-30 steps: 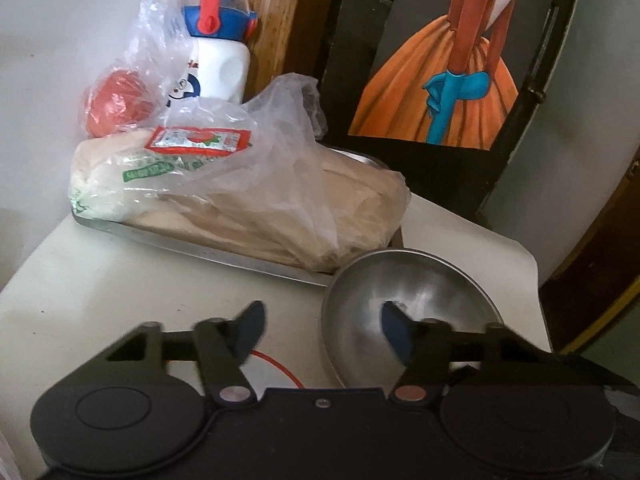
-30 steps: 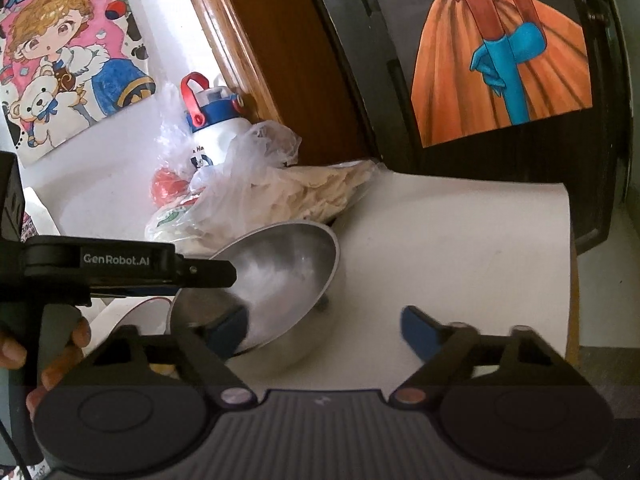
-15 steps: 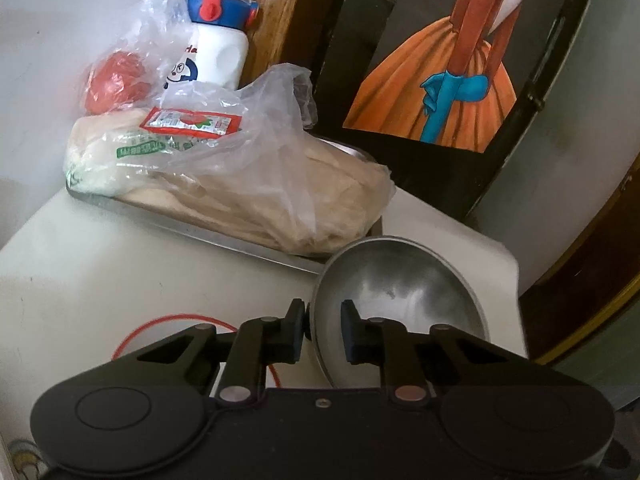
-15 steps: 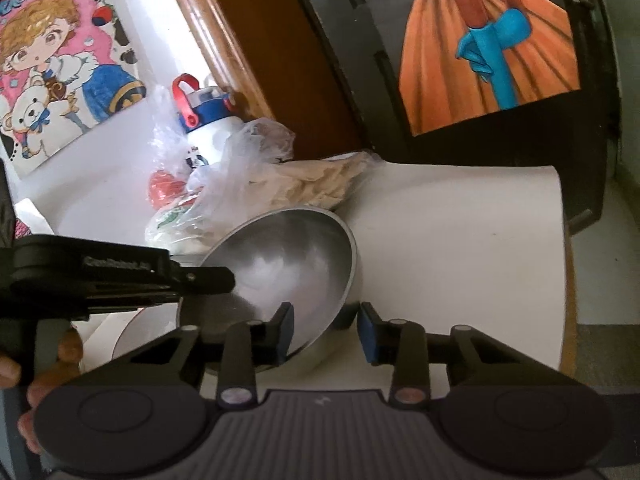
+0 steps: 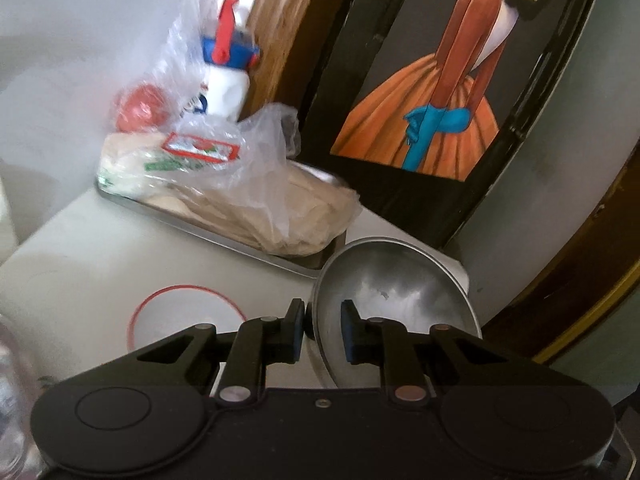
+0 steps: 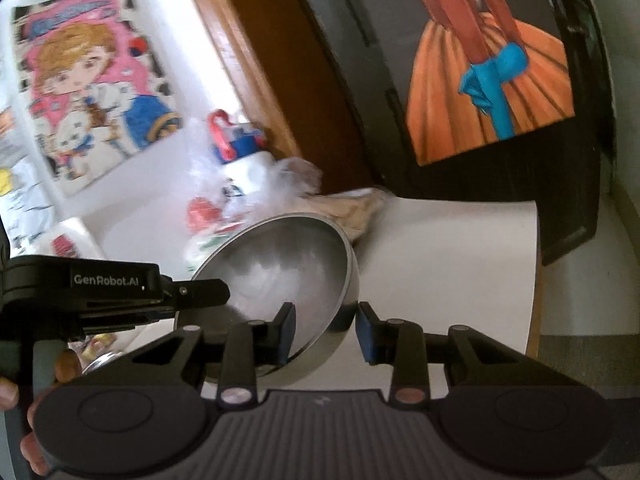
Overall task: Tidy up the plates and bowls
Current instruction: 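Lift the steel bowl with both grippers and carry it toward the stacked plates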
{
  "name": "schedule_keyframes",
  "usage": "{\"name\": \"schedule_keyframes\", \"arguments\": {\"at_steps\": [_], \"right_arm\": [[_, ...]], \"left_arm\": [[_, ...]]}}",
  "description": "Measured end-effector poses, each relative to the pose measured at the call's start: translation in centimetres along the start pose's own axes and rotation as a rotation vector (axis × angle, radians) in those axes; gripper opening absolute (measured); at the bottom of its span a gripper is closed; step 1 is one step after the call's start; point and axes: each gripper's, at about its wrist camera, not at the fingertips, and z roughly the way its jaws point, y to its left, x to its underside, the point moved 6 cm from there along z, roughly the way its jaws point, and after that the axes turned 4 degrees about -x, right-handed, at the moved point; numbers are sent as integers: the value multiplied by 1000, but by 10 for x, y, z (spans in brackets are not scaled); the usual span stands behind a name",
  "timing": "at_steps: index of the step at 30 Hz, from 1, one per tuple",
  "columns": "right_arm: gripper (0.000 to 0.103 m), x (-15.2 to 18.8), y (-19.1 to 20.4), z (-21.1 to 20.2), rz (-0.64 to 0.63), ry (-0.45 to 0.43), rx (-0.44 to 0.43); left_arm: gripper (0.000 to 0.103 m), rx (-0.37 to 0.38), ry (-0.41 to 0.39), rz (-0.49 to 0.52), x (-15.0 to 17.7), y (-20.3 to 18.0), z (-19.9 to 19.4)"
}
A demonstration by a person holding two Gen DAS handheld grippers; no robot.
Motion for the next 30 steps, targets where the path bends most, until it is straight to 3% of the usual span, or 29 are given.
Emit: {"name": "schedule_keyframes", "arguments": {"at_steps": [10, 17, 23, 30], "right_arm": [[38, 47, 58, -50, -25, 62, -78], [39, 96, 104, -64, -61, 165, -152], [39, 119, 123, -59, -86, 237, -173], [41, 133, 130, -58, -127, 308, -186]], "left_arm": [[20, -37, -40, -42, 50, 26, -89], [22, -102, -69, -58, 97, 60, -145], [24, -156, -70, -81, 122, 88, -162], [24, -161, -20, -129, 145, 110, -164]]}}
